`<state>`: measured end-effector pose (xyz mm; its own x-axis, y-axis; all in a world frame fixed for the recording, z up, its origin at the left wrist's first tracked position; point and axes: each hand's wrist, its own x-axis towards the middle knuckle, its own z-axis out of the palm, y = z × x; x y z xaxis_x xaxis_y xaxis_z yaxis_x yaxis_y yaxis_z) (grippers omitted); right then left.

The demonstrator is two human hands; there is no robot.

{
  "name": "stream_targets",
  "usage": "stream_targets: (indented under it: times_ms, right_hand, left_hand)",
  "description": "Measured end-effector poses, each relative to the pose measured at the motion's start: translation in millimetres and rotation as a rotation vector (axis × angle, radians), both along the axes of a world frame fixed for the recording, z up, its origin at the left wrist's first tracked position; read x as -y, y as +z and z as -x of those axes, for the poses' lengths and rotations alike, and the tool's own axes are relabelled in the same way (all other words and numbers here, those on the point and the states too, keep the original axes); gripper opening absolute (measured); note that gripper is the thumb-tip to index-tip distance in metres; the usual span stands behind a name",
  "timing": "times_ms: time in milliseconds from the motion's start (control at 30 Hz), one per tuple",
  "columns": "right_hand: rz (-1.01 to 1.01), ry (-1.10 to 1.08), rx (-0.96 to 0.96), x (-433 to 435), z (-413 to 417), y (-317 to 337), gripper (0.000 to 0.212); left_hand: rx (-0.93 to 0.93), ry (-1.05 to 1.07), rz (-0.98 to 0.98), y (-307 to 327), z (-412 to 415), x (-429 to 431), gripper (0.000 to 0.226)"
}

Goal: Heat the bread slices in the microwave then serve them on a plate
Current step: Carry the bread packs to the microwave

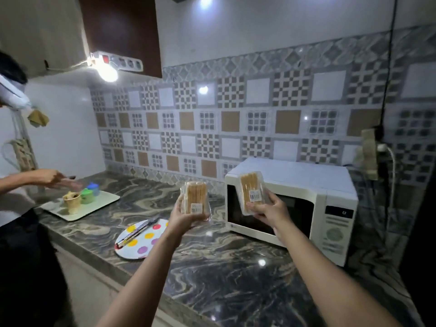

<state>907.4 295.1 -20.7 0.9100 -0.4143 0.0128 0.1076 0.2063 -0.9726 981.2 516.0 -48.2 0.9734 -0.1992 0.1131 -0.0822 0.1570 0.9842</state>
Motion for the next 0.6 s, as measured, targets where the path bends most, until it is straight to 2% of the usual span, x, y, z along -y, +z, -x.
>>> stream_targets:
  times_ms: [100,333,500,600]
  right_hand:
    - [0.059,-0.089,0.015,38.2,-12.2,11.5,0.08]
    - [0.105,-0.247,-0.056,136.7,-40.3,35.9,0.065]
    - [0.184,-0.304,-0.158,190.4,-64.1,41.1,0.065]
    - [0.27,-0.31,-0.243,208.9,-75.9,41.9,0.068]
  left_hand:
    - [0.018,-0.078,-0.023,10.2,-39.7,48.8,0.072]
    - [0.06,-0.256,-0.042,36.0,-113.4,164.0,0.073]
    - [-0.01,-0.343,-0.112,51.0,-150.6,233.4,0.091]
    - [0.017,-0.366,-0.208,50.9,-163.1,261.7,0.073]
